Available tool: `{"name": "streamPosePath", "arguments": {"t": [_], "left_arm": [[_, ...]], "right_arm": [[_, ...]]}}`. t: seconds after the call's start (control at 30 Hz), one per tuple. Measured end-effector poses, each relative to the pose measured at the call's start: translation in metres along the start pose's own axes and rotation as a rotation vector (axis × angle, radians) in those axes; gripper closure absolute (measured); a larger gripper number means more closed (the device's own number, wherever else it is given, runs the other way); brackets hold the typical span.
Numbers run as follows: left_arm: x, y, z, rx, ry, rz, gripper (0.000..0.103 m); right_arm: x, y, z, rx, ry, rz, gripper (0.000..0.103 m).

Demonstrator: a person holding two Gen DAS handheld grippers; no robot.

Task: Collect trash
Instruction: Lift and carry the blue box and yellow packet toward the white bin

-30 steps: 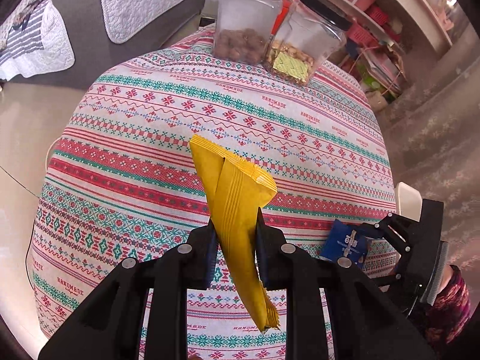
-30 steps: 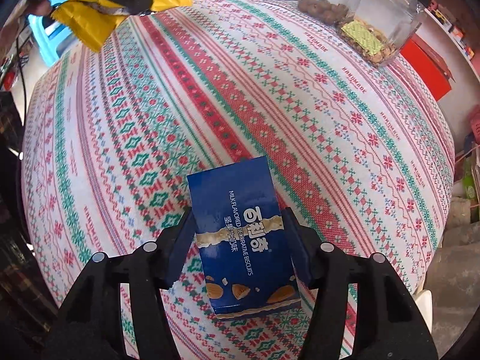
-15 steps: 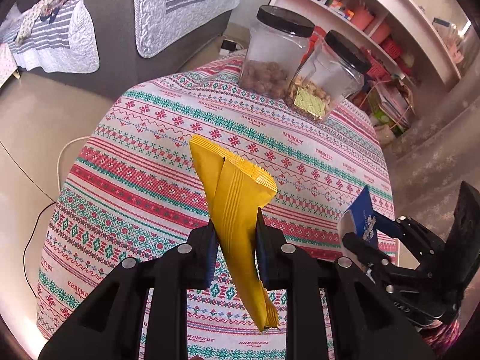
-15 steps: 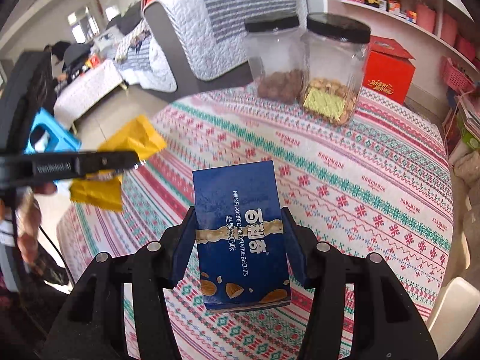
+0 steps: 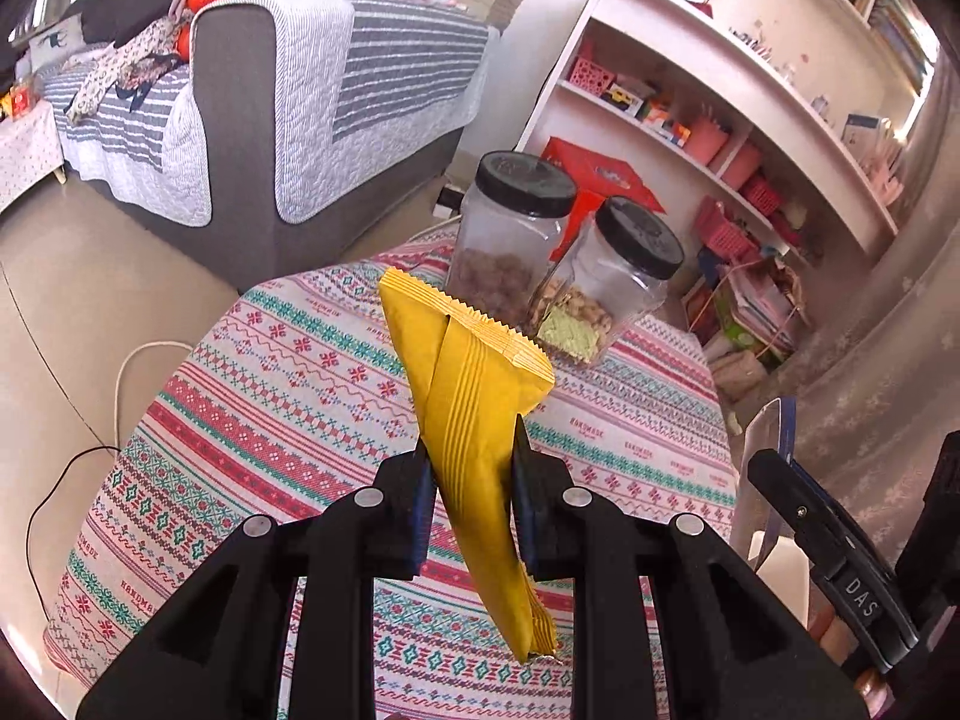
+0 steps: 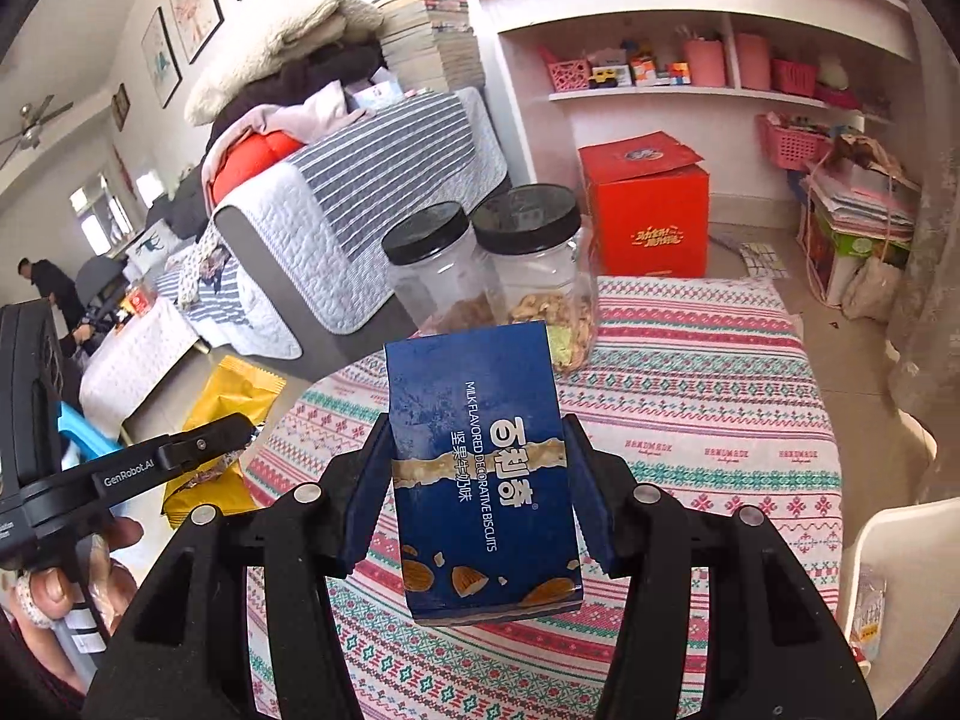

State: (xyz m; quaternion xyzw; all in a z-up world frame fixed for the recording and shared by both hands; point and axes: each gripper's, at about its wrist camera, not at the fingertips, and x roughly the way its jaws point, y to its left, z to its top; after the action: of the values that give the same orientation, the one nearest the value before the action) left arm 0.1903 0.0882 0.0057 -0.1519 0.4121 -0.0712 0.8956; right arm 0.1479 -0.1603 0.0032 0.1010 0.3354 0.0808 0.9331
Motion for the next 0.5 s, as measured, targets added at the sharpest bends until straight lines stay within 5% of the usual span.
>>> {"name": "streamPosePath", "arguments": {"t": [0.5], "left_arm": [[-0.01,-0.06,-0.009,0.084,-0.11,-0.023,0.079]], "right_arm": [[-0.056,-0.064,0.008,0.125,-0.162,-0.31,0.051]]}}
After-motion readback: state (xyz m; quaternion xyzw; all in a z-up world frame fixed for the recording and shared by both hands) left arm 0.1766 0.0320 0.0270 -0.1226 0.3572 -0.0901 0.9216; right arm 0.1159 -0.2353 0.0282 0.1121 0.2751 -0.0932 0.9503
